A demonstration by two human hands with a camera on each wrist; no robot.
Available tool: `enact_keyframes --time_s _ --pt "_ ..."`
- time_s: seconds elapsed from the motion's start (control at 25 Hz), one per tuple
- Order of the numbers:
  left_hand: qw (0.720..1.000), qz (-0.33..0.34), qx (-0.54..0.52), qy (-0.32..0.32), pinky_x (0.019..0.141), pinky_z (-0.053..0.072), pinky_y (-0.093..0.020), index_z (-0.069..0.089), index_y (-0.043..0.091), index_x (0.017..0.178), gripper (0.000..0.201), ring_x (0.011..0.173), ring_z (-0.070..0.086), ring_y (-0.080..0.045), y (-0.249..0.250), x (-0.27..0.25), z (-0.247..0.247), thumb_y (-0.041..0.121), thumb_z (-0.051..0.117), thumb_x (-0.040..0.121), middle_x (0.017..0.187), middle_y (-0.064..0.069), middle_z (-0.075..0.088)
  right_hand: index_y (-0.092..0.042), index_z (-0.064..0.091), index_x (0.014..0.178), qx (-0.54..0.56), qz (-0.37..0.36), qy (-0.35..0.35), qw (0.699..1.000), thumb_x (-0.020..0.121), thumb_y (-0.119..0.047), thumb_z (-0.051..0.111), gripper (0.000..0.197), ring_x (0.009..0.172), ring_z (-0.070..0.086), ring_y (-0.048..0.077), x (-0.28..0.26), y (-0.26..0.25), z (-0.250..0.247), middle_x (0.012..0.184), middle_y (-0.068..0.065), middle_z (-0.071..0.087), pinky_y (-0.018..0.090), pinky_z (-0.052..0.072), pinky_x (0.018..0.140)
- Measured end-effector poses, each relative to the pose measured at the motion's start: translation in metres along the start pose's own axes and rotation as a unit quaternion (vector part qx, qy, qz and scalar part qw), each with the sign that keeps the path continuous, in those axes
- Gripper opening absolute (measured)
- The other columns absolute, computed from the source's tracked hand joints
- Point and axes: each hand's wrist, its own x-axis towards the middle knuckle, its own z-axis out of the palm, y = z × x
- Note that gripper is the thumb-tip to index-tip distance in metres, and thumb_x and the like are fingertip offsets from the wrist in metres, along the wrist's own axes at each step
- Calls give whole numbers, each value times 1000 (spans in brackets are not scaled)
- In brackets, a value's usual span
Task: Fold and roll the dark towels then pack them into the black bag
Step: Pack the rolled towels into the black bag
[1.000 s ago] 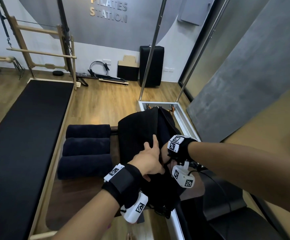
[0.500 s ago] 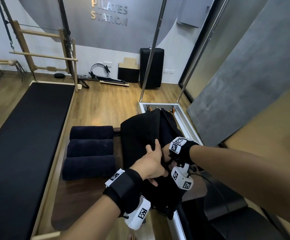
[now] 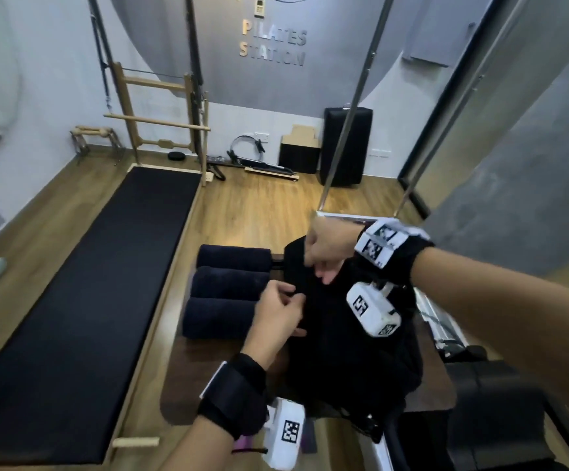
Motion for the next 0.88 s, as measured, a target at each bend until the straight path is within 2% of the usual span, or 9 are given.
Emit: enact_keyframes --time_s 0.04,0.12,0.28,0.36,0.44,0.52,0.72,0.8,0.88 --pt "999 -16 -11 50 53 59 -29 63 14 106 9 79 70 -18 -12 6 -21 22 66 102 103 -12 68 5 75 103 3 -48 6 999 93 -6 68 16 84 78 32 6 -11 22 90 14 79 44 63 87" --pt "991 -74 -19 107 56 60 -32 65 9 99 17 77 73 -22 -39 12 -56 25 64 104 98 -16 71 -4 77 110 -32 -113 18 993 90 -15 76 22 97 74 27 21 -25 71 102 10 77 40 60 92" --pt "967 -194 -69 147 63 62 -38 60 2 111 35 83 76 -31 -73 3 -94 36 61 106 101 -20 72 -14 64 123 -134 -135 7 982 84 -38 83 49 107 68 30 55 -35 141 118 7 69 43 58 92" --pt "960 -209 -116 145 75 64 -40 55 9 118 35 92 76 -30 -82 0 -98 41 62 105 107 -17 71 -17 60 112 -194 -135 20 971 81 -43 84 47 100 68 30 65 -38 159 111 5 67 41 57 81" --pt "952 -211 -172 141 84 63 -42 54 10 123 40 100 74 -32 -85 -3 -98 42 65 103 112 -18 72 -19 55 95 -190 -127 14 973 75 -43 86 44 86 68 26 71 -39 170 98 2 67 37 54 67" --pt "949 -215 -184 139 85 63 -43 56 10 125 44 101 74 -33 -86 -5 -99 45 66 101 112 -18 74 -19 52 85 -132 -120 -16 984 68 -44 87 45 73 64 20 73 -39 177 85 -1 64 33 48 56" --pt "957 -197 -169 127 90 63 -49 60 16 132 54 103 74 -31 -77 -16 -96 56 65 96 114 -11 76 -11 61 64 54 -109 -99 988 63 -44 91 44 58 56 18 54 -30 168 57 0 57 27 39 50" --pt "961 -136 -207 121 85 65 -48 67 18 129 56 97 78 -32 -57 -22 -92 57 69 90 109 -12 80 -2 68 70 119 -140 -100 978 67 -52 92 55 57 57 20 37 -25 145 61 5 63 25 40 49" --pt "958 -58 -263 96 79 65 -44 78 23 117 46 97 79 -32 -25 -27 -84 57 73 86 109 -12 80 -1 75 88 198 -164 -65 964 76 -56 87 58 66 66 17 17 -18 110 77 7 71 26 52 54"
